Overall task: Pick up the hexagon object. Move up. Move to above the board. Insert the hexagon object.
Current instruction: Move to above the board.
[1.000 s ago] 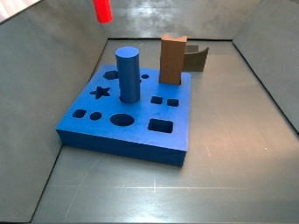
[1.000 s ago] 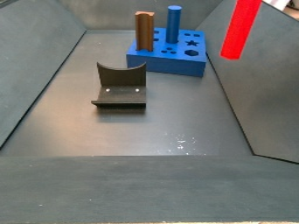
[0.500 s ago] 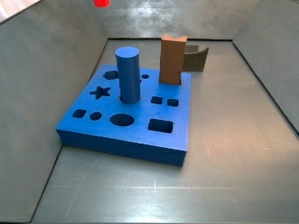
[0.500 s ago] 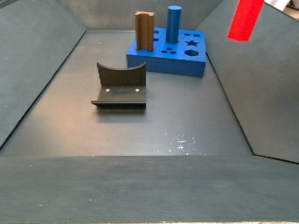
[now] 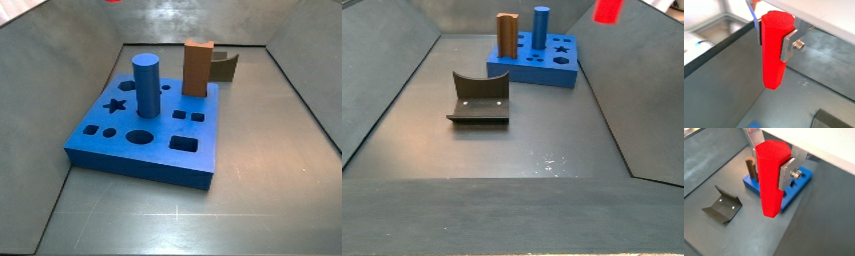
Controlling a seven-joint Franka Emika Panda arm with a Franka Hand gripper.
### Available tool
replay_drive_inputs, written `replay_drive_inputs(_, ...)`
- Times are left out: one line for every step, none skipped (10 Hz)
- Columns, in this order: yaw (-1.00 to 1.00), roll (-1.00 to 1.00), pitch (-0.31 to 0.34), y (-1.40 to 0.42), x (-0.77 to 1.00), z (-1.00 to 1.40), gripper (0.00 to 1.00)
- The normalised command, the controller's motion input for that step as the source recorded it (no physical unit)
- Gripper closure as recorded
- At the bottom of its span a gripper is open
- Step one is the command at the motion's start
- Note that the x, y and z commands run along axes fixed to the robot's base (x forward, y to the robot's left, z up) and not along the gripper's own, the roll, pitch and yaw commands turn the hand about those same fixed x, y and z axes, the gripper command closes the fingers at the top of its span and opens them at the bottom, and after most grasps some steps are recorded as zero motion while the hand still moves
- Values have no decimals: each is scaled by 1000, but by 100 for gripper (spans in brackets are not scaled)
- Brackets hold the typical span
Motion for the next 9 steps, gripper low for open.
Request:
replay_drive_inputs(742, -132, 424, -1000, 508, 110, 100)
replay_drive_inputs(349, -63, 238, -1000, 510, 115, 100)
replay_drive_inputs(235, -29, 171, -1000, 506, 117, 100)
replay_drive_inputs(110, 7, 95, -1000, 509, 118, 100)
replay_drive_inputs(58, -14, 86, -1000, 518, 121, 100)
replay_drive_inputs(26, 5, 109, -1000, 537, 121, 100)
replay_drive_inputs(21, -3, 122, -1000, 554, 126, 100)
replay_drive_inputs(14, 18, 138, -1000, 570, 130, 100)
replay_drive_inputs(10, 29, 136, -1000, 588, 136, 100)
